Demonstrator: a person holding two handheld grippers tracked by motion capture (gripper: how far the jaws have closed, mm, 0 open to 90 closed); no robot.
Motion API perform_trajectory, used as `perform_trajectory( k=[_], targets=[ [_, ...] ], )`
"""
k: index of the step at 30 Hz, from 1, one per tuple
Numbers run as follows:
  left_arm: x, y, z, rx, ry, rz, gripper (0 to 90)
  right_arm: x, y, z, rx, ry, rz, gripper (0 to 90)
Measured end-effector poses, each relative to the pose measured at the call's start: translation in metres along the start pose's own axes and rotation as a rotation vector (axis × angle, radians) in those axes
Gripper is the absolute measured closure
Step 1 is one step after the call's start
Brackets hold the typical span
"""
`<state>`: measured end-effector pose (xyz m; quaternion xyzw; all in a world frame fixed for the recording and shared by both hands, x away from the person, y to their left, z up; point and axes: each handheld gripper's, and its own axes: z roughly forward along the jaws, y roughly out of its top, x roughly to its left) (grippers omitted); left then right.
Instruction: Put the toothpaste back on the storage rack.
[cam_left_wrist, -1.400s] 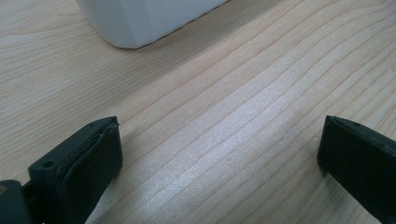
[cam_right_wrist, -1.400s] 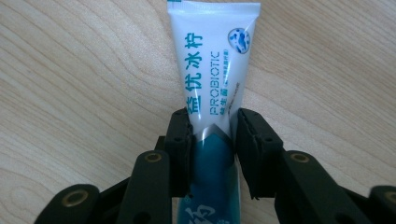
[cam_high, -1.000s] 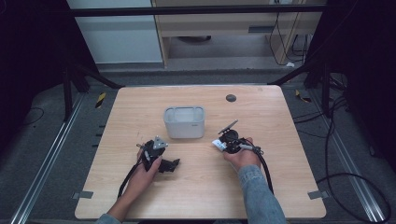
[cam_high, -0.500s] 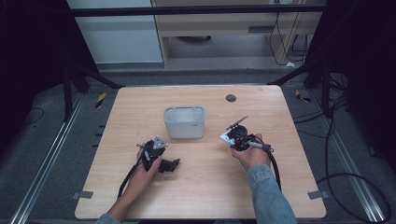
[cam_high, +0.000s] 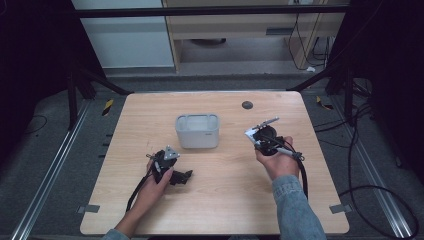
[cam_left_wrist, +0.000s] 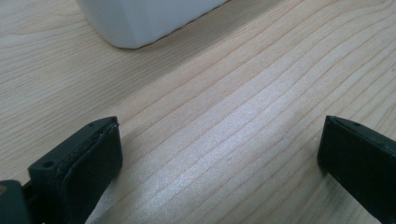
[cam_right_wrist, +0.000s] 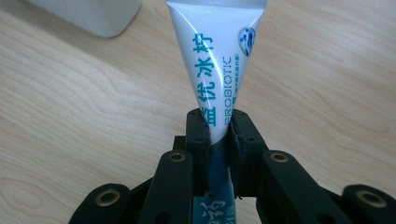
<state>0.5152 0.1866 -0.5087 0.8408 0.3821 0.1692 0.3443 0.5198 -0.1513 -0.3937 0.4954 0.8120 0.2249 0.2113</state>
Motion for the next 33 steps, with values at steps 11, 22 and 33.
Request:
perform_trajectory(
  k=[11, 22, 33],
  targets=[
    [0.000, 0.000, 0.000, -0.001, -0.001, 0.000, 0.0, 0.004, 0.007, -0.008, -0.154, -0.032, 0.017, 79.5],
    [0.000, 0.000, 0.000, -0.001, -0.001, -0.001, 0.0, 0.011, 0.017, -0.006, -0.322, -0.025, 0.094, 79.3],
    [0.000, 0.000, 0.000, -0.004, -0.001, -0.003, 0.0, 0.021, 0.037, -0.011, -0.416, -0.011, 0.155, 79.2]
  ],
)
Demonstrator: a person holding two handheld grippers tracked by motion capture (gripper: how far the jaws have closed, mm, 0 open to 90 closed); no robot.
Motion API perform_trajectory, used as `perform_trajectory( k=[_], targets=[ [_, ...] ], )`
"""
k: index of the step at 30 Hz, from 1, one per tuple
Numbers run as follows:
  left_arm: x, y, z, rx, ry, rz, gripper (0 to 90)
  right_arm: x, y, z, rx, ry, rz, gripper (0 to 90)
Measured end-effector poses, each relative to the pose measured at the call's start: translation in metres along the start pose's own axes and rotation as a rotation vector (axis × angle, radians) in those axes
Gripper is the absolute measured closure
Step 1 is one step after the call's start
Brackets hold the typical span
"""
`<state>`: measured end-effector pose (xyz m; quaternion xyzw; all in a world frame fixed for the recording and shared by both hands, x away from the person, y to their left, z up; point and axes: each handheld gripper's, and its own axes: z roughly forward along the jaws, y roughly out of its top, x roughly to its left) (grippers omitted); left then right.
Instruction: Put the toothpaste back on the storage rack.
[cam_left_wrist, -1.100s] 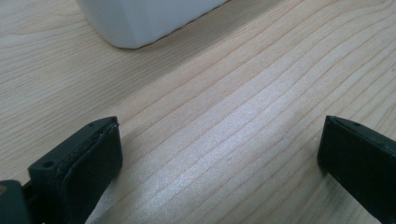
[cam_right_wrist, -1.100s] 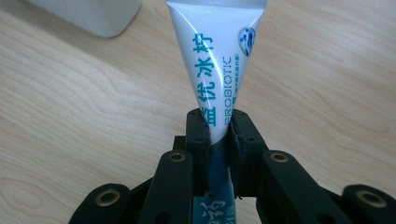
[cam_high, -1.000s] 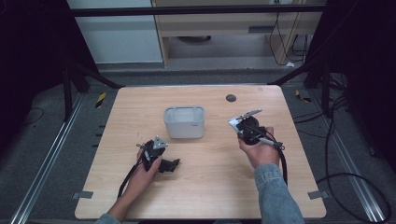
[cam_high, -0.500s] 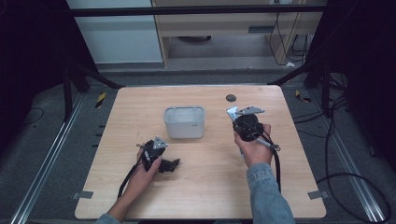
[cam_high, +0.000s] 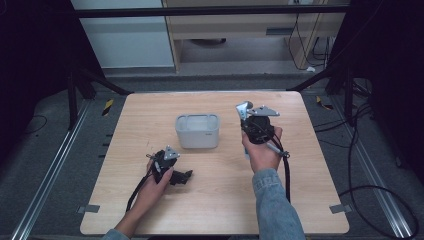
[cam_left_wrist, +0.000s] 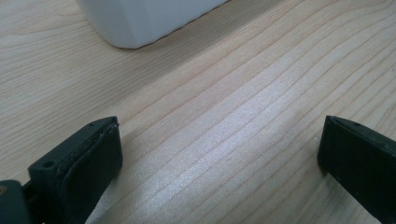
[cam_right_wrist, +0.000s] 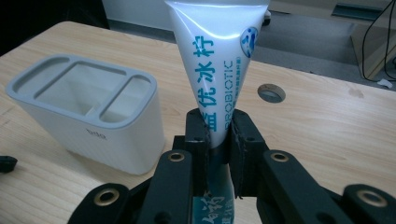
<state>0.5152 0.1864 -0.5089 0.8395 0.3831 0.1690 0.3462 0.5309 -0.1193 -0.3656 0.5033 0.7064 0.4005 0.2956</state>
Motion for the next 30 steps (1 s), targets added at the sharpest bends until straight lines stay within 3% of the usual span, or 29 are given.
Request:
perform_trajectory(
  k=[9, 30],
  targets=[
    [0.000, 0.000, 0.000, 0.000, 0.000, 0.003, 0.0, 0.009, 0.011, 0.003, -0.050, 0.009, -0.016, 79.4],
    [0.000, 0.000, 0.000, 0.002, -0.001, 0.003, 0.0, 0.027, 0.058, -0.008, -0.163, 0.033, -0.072, 79.3]
  ],
)
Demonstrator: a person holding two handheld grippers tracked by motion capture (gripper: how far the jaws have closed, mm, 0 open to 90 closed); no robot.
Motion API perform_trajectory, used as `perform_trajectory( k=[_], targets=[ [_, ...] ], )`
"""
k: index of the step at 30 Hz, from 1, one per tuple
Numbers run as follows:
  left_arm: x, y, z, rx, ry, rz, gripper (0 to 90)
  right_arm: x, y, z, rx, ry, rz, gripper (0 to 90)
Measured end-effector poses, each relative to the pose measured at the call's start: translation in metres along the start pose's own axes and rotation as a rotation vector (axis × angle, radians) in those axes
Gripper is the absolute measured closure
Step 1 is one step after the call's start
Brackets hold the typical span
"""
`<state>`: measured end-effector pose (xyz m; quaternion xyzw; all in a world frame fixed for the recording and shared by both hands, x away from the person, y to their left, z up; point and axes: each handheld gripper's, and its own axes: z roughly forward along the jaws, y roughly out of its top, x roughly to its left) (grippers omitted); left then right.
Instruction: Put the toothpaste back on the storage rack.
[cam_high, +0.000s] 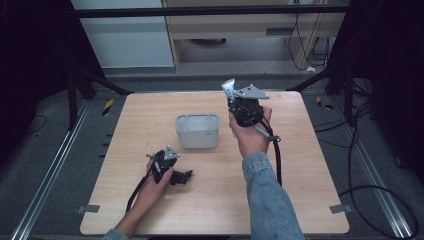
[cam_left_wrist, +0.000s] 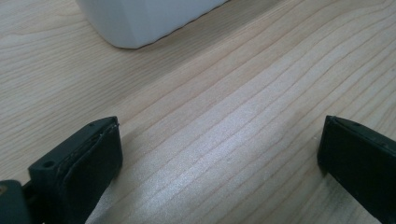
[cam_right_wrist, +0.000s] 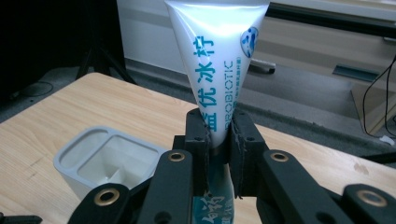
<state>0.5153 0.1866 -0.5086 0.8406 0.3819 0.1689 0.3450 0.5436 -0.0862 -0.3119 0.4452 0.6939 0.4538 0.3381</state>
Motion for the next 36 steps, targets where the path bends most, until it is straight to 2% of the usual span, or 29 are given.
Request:
perform_trajectory(
  k=[10, 14, 18, 23, 28, 36],
  targets=[
    [0.000, 0.000, 0.000, -0.001, 0.004, -0.003, 0.0, 0.008, 0.019, 0.006, -0.047, 0.022, -0.004, 79.3],
    [0.000, 0.000, 0.000, 0.002, 0.005, -0.001, 0.0, 0.010, 0.025, 0.010, -0.065, 0.019, 0.012, 79.4],
    [0.000, 0.000, 0.000, 0.000, 0.004, -0.003, 0.0, 0.012, 0.033, 0.014, -0.083, 0.013, 0.002, 79.4],
    [0.000, 0.000, 0.000, 0.001, 0.006, -0.003, 0.0, 0.012, 0.042, 0.018, -0.106, 0.008, 0.017, 79.4],
    [-0.001, 0.000, 0.000, -0.002, 0.006, -0.005, 0.0, 0.013, 0.046, 0.019, -0.108, 0.001, 0.018, 79.4],
    [-0.001, 0.000, 0.000, -0.001, 0.006, -0.005, 0.0, 0.019, 0.053, 0.025, -0.113, 0.016, 0.016, 79.4]
  ],
)
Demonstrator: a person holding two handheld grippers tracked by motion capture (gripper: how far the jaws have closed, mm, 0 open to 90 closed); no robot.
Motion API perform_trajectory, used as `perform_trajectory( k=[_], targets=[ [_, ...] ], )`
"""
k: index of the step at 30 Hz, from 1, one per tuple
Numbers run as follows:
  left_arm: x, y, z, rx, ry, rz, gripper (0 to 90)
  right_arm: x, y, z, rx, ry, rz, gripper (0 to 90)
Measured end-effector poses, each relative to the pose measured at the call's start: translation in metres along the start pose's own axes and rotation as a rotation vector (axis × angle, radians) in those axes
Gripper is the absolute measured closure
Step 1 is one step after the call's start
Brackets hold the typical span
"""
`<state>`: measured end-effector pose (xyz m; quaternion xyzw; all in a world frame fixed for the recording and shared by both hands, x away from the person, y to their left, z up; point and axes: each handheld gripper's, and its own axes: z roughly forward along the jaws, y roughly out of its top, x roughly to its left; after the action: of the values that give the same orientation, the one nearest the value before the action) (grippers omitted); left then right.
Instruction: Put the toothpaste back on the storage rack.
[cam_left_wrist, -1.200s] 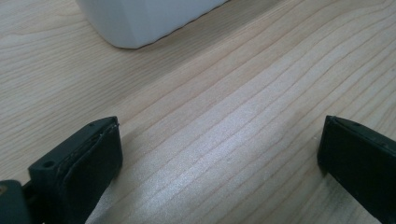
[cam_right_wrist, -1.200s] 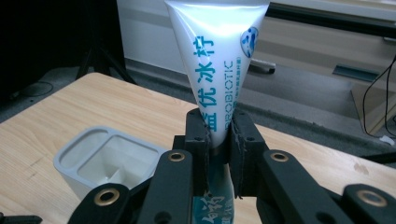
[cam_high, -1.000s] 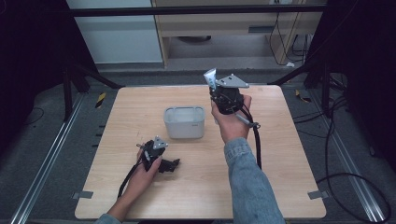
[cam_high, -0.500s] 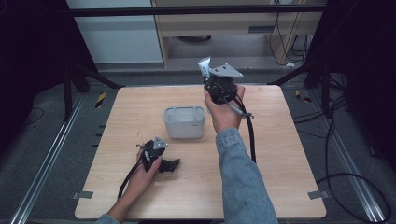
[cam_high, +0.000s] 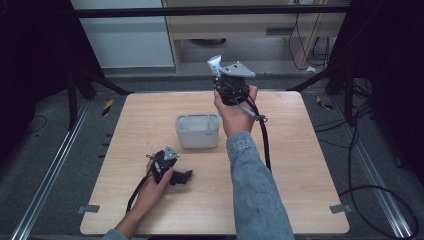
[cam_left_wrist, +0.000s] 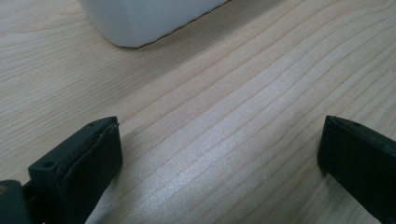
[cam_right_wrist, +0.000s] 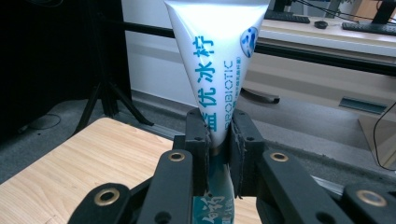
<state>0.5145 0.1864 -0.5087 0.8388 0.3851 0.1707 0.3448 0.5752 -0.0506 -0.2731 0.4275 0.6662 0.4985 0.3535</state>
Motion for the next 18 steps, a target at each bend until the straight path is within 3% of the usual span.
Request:
perform_trajectory(
  k=[18],
  targets=[
    [0.000, 0.000, 0.000, 0.003, 0.003, 0.002, 0.0, 0.032, 0.008, 0.026, -0.035, 0.063, 0.027, 79.3]
  ],
)
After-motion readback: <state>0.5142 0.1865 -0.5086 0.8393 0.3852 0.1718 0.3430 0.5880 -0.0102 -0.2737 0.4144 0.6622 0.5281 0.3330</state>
